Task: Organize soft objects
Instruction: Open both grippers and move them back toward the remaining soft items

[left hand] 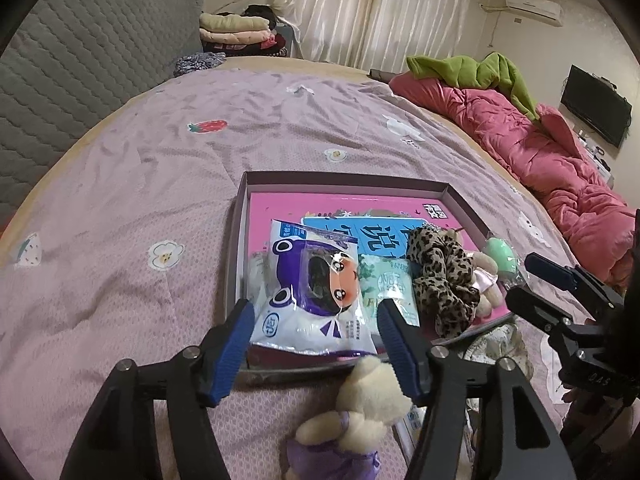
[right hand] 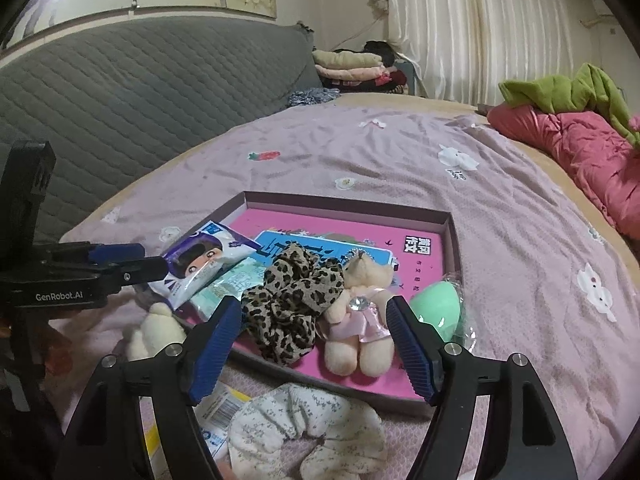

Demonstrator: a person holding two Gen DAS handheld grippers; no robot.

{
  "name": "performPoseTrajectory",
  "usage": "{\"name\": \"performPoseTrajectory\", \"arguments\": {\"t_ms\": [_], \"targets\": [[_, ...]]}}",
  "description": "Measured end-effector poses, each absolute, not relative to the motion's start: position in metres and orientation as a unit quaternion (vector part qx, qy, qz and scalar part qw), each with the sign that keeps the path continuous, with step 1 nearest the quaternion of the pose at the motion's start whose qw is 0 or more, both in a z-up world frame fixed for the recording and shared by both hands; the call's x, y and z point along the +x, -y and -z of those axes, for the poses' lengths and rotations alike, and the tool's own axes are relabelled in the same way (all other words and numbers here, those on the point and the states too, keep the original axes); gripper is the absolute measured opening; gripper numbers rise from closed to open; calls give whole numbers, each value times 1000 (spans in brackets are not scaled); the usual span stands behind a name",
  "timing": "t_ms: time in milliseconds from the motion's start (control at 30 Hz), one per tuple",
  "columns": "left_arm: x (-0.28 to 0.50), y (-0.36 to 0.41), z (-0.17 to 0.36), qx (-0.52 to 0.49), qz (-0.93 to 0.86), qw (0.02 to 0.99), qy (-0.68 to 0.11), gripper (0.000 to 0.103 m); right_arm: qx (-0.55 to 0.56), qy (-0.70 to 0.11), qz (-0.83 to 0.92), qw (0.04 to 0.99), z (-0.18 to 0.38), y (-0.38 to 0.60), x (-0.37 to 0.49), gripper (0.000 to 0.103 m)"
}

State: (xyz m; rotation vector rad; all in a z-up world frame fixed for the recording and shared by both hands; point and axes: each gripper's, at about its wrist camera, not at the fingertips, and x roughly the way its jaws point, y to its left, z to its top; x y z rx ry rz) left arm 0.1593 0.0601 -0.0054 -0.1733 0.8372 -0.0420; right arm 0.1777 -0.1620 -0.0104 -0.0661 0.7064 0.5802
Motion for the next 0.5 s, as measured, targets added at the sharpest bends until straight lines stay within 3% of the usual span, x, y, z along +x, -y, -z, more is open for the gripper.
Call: {"name": "performPoseTrajectory", "arguments": {"t_ms": [500], "targets": [[131, -65, -6, -102, 11, 910, -403, 64, -14, -331, -262, 907, -11, 197, 149, 77]]}}
